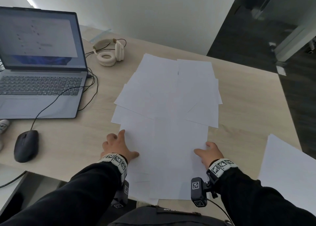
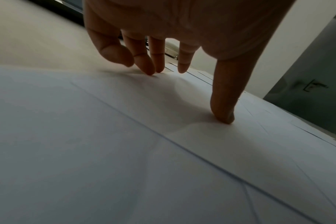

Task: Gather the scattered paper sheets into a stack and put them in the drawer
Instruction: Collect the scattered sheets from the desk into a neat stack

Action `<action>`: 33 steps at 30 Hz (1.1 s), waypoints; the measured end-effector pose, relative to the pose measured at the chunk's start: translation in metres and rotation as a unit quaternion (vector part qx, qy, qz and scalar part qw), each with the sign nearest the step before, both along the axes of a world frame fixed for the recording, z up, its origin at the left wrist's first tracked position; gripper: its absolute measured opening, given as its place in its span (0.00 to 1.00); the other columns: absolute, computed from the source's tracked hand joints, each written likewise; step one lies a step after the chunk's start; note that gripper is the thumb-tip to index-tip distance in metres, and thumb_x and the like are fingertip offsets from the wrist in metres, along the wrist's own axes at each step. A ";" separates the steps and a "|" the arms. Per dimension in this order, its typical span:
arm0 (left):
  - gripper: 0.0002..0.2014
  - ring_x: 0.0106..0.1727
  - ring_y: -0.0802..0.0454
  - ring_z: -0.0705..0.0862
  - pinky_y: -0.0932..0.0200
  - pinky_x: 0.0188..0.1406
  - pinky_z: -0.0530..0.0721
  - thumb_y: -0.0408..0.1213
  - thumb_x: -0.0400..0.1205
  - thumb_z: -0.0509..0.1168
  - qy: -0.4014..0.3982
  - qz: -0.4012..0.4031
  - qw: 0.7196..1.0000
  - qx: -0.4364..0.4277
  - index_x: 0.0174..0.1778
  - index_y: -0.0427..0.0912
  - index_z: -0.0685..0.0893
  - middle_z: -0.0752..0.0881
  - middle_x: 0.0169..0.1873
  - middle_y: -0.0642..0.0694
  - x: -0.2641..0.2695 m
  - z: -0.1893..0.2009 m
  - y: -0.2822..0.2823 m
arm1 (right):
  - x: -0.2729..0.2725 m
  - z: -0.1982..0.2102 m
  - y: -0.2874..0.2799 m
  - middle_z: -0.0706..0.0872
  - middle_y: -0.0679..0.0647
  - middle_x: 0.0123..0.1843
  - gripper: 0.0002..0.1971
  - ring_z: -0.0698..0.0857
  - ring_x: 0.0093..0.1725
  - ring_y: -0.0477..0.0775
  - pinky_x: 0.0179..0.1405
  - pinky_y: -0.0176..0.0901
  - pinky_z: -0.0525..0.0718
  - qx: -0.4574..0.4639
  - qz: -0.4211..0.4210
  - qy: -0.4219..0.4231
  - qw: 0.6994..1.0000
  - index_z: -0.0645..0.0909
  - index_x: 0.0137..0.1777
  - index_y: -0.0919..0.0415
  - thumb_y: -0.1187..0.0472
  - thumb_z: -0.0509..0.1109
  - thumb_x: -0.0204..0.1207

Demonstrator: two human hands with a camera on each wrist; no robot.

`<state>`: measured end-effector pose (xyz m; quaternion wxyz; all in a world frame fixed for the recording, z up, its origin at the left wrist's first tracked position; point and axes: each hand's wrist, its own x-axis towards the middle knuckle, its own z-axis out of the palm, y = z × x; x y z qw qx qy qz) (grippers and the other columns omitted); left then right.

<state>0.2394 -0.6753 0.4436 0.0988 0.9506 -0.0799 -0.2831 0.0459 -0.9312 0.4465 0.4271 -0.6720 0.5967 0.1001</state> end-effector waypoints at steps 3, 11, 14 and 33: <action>0.49 0.67 0.45 0.71 0.44 0.62 0.75 0.64 0.65 0.73 -0.015 -0.036 0.999 0.021 0.80 0.61 0.56 0.65 0.67 0.50 0.000 0.001 0.000 | 0.003 -0.007 0.000 0.80 0.56 0.67 0.44 0.86 0.57 0.62 0.63 0.59 0.84 0.031 -0.016 -0.017 0.999 0.66 0.78 0.52 0.44 0.74 0.60; 0.43 0.71 0.44 0.66 0.46 0.65 0.75 0.60 0.68 0.72 -0.019 -0.036 0.999 -0.010 0.78 0.59 0.61 0.63 0.70 0.49 -0.007 0.001 -0.008 | 0.010 0.002 -0.002 0.70 0.59 0.70 0.29 0.82 0.48 0.59 0.50 0.49 0.82 -0.040 -0.045 0.020 0.998 0.72 0.73 0.51 0.49 0.69 0.71; 0.44 0.69 0.40 0.69 0.51 0.70 0.72 0.53 0.69 0.74 -0.001 -0.005 0.999 -0.054 0.80 0.55 0.62 0.63 0.71 0.46 -0.007 0.003 -0.020 | 0.015 0.004 -0.002 0.71 0.62 0.70 0.29 0.77 0.46 0.57 0.45 0.46 0.76 -0.027 -0.067 0.010 0.997 0.71 0.75 0.54 0.52 0.70 0.73; 0.18 0.39 0.51 0.84 0.58 0.36 0.78 0.48 0.74 0.71 0.142 0.038 0.976 -0.162 0.56 0.44 0.79 0.85 0.42 0.49 -0.011 0.013 -0.045 | 0.011 -0.002 0.006 0.82 0.58 0.40 0.12 0.79 0.37 0.56 0.41 0.43 0.75 0.095 -0.086 -0.069 0.989 0.85 0.51 0.66 0.57 0.73 0.76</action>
